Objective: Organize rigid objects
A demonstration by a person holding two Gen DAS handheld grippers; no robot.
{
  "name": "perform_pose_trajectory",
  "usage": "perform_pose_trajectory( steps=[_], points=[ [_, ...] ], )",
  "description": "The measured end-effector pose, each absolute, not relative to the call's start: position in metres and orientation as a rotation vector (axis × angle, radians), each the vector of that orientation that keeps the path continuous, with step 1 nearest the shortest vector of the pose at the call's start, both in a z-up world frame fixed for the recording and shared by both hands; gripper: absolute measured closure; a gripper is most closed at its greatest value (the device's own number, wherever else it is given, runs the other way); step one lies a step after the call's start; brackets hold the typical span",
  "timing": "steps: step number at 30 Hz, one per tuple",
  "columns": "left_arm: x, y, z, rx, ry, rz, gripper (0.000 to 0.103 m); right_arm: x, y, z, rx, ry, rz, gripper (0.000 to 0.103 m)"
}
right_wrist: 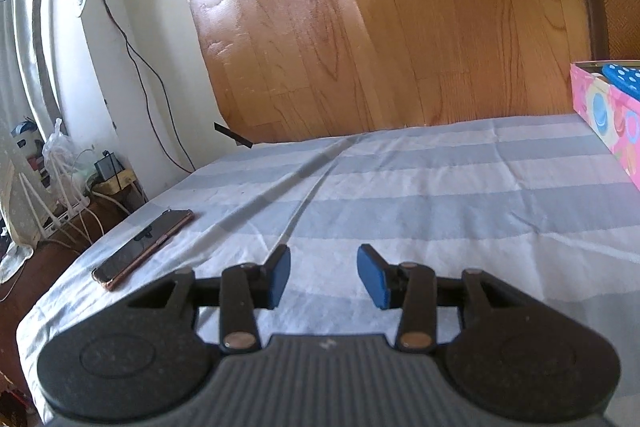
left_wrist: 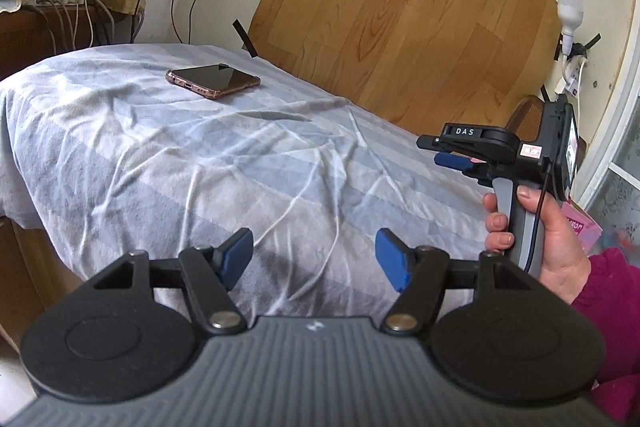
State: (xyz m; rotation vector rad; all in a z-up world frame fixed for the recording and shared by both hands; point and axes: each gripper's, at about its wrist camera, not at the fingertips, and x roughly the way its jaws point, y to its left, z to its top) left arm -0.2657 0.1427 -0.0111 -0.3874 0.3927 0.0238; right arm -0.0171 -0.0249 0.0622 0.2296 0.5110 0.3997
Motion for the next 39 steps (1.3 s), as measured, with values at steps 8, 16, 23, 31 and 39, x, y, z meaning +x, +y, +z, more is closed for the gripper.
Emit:
perform_pose_trajectory(
  steps=[8, 16, 23, 31, 39],
  points=[
    [-0.25, 0.134, -0.002, -0.4, 0.417, 0.049, 0.034, -0.015, -0.021, 0.061, 0.228, 0.531, 0.487, 0.062],
    [-0.204, 0.102, 0.025, -0.422, 0.5, 0.091, 0.034, 0.013, -0.02, 0.062, 0.223, 0.71, 0.744, 0.062],
    [-0.153, 0.069, 0.05, -0.49, 0.519, 0.12, 0.034, 0.016, -0.073, 0.067, 0.138, 0.545, 0.807, 0.06],
    [-0.109, 0.02, 0.078, -0.411, 0.475, 0.029, 0.033, 0.031, -0.09, 0.071, 0.225, 0.568, 0.832, 0.063],
    [-0.141, 0.023, 0.08, -0.375, 0.473, -0.095, 0.032, 0.034, -0.09, 0.065, 0.221, 0.582, 0.818, 0.06]
  ],
)
